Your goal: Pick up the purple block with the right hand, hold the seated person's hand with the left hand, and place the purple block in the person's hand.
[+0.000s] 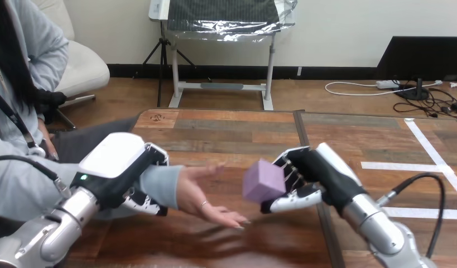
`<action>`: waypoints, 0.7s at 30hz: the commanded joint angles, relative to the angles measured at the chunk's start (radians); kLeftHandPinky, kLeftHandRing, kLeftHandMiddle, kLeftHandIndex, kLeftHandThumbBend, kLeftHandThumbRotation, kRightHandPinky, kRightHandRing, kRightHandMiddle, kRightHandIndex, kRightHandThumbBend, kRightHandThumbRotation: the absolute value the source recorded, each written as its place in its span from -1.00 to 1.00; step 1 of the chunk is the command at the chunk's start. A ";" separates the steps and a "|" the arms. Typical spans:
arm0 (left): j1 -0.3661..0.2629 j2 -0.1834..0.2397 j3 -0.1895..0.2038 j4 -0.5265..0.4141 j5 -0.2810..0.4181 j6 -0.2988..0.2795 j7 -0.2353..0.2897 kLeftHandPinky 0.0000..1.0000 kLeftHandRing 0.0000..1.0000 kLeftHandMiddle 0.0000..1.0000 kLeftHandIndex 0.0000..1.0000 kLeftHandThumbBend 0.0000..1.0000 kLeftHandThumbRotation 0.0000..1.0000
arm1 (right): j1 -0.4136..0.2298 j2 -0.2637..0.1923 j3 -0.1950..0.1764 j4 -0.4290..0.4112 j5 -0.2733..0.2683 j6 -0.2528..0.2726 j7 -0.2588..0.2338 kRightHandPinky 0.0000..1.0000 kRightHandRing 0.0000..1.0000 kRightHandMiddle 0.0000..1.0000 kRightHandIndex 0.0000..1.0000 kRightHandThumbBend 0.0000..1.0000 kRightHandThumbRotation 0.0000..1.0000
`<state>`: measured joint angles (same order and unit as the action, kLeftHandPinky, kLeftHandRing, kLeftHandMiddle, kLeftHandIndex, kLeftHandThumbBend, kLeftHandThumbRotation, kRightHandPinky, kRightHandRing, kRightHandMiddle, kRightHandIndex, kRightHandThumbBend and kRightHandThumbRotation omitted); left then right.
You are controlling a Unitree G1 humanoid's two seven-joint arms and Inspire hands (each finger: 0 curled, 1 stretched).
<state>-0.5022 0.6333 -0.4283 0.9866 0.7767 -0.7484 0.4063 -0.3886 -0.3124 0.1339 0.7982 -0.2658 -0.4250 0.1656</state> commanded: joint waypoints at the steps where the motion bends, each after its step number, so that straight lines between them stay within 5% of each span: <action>1: -0.043 0.017 0.039 -0.097 -0.034 -0.025 0.016 -0.49 -0.42 -0.33 -0.30 0.76 -1.00 | -0.092 0.021 0.013 0.007 -0.013 -0.036 -0.028 -0.29 -0.20 -0.09 -0.05 0.62 -1.00; 21: -0.035 0.003 0.057 -0.172 -0.044 -0.005 -0.002 -0.48 -0.42 -0.32 -0.29 0.75 -1.00 | -0.118 0.069 0.055 0.070 -0.043 -0.078 -0.036 -0.24 -0.18 -0.08 -0.05 0.66 -1.00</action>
<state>-0.5007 0.6324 -0.4167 0.8865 0.7679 -0.7474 0.3852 -0.4024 -0.2611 0.1875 0.8689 -0.3120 -0.4776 0.1491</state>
